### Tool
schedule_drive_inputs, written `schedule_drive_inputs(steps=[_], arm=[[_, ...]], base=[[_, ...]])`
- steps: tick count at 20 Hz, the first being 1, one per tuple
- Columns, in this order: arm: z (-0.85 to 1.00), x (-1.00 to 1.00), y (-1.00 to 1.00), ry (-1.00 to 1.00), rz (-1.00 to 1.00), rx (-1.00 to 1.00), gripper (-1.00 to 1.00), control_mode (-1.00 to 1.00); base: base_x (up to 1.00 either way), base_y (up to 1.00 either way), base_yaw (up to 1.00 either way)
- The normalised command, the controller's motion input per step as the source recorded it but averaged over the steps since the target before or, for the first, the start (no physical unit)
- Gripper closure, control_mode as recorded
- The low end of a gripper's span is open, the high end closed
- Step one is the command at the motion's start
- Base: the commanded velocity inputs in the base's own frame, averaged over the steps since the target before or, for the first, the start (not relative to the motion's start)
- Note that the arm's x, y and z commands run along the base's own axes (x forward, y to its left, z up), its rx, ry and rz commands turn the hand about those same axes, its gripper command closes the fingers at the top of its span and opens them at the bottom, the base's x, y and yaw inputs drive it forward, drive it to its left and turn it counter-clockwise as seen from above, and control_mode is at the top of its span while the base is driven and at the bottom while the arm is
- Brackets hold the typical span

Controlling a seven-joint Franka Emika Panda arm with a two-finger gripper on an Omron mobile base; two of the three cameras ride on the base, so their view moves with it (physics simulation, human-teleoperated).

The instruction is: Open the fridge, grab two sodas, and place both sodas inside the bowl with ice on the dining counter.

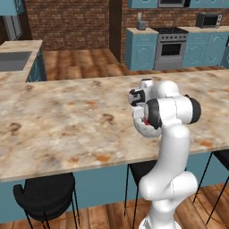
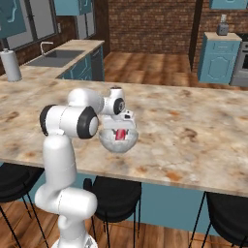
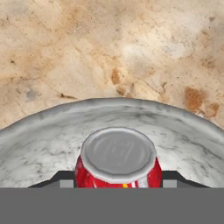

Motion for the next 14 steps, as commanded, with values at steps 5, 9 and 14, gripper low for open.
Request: schedule_drive_inputs(steps=[5,9,14], arm=[[-0.03,-0.25,-0.19,-0.12,0.0,0.0,-1.0,-1.0],[0.0,-0.22,-0.2,-0.11,0.0,0.0,-1.0,-1.0],[0.15,-0.41,-0.05,-0.17,0.0,0.0,-1.0,-1.0]], base=[[0.0,0.0,0.0],[0.0,0.0,0.0],[0.0,0.0,0.0]])
